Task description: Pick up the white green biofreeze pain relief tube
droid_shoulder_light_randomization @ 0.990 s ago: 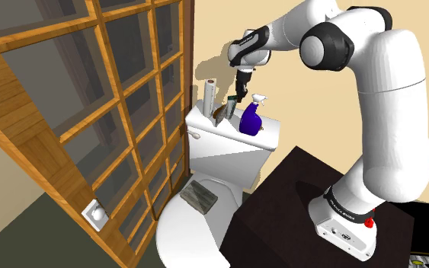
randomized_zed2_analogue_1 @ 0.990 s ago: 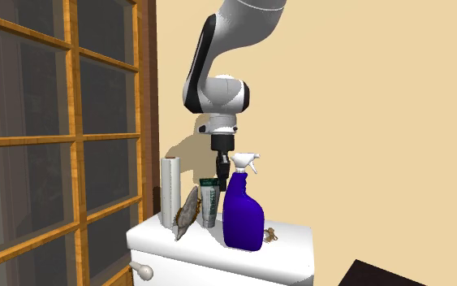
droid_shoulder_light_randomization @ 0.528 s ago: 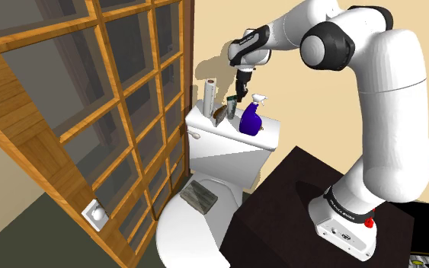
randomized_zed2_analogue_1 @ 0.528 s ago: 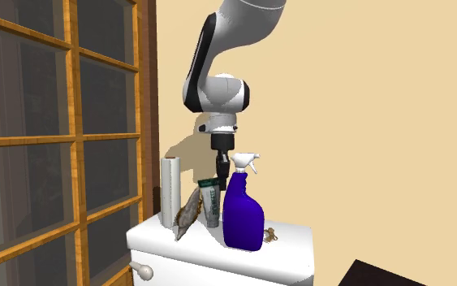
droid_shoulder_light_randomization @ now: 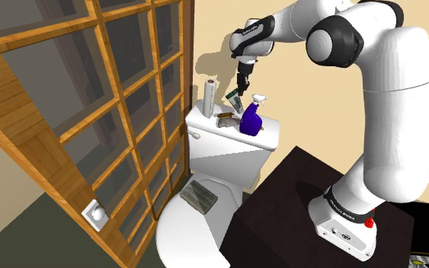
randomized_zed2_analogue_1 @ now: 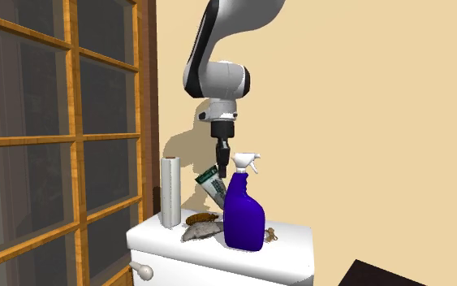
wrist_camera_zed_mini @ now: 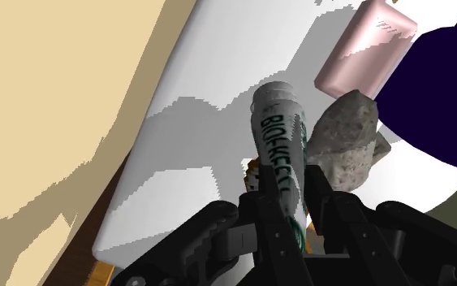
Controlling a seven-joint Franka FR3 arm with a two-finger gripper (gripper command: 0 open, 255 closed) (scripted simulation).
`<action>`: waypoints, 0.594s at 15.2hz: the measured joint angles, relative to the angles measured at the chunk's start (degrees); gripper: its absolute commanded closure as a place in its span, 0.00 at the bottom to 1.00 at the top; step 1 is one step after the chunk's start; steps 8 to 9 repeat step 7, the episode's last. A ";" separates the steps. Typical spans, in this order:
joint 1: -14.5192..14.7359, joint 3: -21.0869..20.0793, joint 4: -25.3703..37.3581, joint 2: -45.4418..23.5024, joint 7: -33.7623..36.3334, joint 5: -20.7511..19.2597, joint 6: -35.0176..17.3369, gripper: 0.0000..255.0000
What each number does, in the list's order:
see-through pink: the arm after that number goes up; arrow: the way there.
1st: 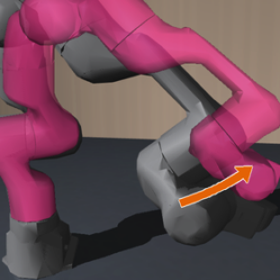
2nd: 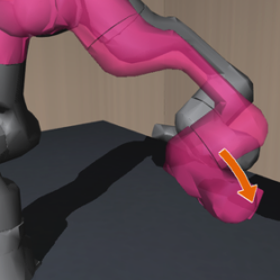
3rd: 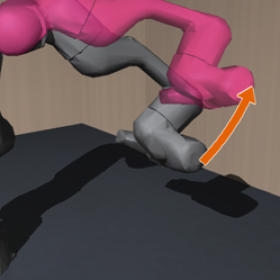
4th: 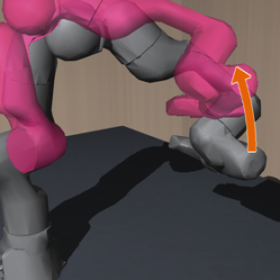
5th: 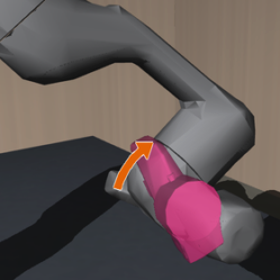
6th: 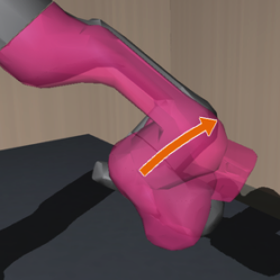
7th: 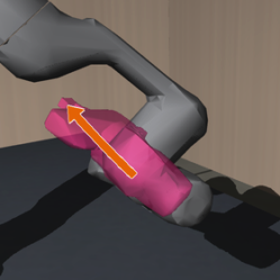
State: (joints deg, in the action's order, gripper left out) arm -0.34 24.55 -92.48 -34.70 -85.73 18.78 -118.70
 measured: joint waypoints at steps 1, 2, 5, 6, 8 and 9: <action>0.06 0.13 0.07 0.42 0.09 -0.19 0.48 1.00; 0.21 0.30 -0.02 1.02 0.23 -0.43 0.96 1.00; 0.43 0.64 0.66 2.14 0.68 -1.02 2.66 1.00; 0.52 0.75 0.82 2.55 0.84 -1.21 3.20 1.00; 0.59 0.83 0.92 2.82 0.94 -1.34 3.53 1.00; 0.59 0.83 0.92 2.82 0.94 -1.34 3.53 1.00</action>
